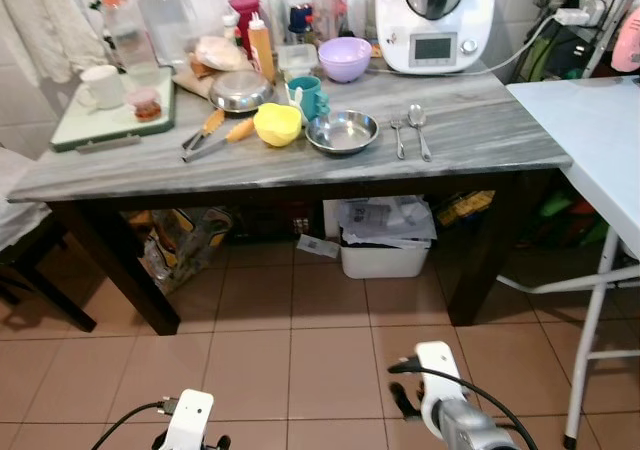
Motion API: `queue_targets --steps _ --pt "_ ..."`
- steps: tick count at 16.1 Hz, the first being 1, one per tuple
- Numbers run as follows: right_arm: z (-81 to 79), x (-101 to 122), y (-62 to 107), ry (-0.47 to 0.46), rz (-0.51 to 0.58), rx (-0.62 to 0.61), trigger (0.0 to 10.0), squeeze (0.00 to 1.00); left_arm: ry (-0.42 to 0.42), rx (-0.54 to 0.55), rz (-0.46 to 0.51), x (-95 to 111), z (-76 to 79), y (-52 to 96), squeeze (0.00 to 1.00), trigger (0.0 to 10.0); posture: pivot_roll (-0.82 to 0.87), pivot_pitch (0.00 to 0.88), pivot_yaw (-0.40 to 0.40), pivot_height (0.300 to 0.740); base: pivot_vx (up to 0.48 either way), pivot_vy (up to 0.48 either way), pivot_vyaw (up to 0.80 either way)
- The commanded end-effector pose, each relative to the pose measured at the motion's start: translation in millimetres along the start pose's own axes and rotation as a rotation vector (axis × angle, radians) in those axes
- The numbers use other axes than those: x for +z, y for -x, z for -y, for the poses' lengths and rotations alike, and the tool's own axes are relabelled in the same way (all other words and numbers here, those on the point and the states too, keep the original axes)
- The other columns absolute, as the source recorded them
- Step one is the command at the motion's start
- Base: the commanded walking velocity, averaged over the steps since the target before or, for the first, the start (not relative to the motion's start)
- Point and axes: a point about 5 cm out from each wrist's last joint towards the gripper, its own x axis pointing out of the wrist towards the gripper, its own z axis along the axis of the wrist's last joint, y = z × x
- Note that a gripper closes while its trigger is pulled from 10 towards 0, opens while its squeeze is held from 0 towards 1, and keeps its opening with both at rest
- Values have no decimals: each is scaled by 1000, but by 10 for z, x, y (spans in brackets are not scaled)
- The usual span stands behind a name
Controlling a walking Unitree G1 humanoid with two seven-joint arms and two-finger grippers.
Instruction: Setting the table
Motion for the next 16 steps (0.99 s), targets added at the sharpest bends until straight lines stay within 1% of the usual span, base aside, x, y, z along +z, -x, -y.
queue_targets --steps 1,2,3,5,6,7,8,9,10,11,12,13,16 --pt "-56 -87 3 47 -46 19 10000 0 -26 -1 -18 -3 22 -7 0 10000 -121 0 98 740 0 0 0" --pt "-102 -92 2 123 -47 58 10000 0 -29 -15 -32 -19 75 -11 0 10000 -124 0 92 740 0 0 0" --pt "-125 -90 1 163 -49 83 10000 0 -37 -33 -41 -46 136 -10 0 10000 -126 0 89 740 0 0 0" --pt "-106 -68 -1 156 -46 77 10000 0 -43 -54 -72 -162 188 16 0 10000 -125 0 84 740 0 0 600" --pt "-102 -64 -2 163 -45 74 10000 0 -39 -54 -74 -172 186 18 0 10000 -125 0 84 740 0 0 800" --pt "-88 -32 -5 207 -41 76 10000 0 1 -27 -103 -272 148 47 0 10000 -123 0 81 740 0 0 800" --pt "-95 -29 -5 217 -41 84 10000 0 2 -15 -114 -342 148 69 0 10000 -120 0 78 740 0 0 800" --pt "-99 -30 -5 220 -41 87 10000 0 23 -19 -126 -374 159 78 0 10000 -118 0 75 740 0 0 800" --pt "-112 -36 -5 224 -43 94 10000 0 64 -6 -151 -429 164 91 0 10000 -116 0 71 740 0 0 800" --pt "-147 -58 -5 224 -49 106 10000 0 132 35 -182 -505 154 114 0 10000 -113 0 68 740 0 0 800" --pt "-177 -81 -3 225 -55 119 10000 0 161 55 -205 -566 145 135 0 10000 -108 0 63 740 0 0 800" --pt "-207 -103 -1 242 -61 133 10000 0 183 68 -224 -624 138 157 0 10000 -104 0 61 740 0 0 800" --pt "-241 -124 1 266 -67 148 10000 0 217 78 -245 -694 137 184 0 10000 -97 0 58 740 0 0 800"
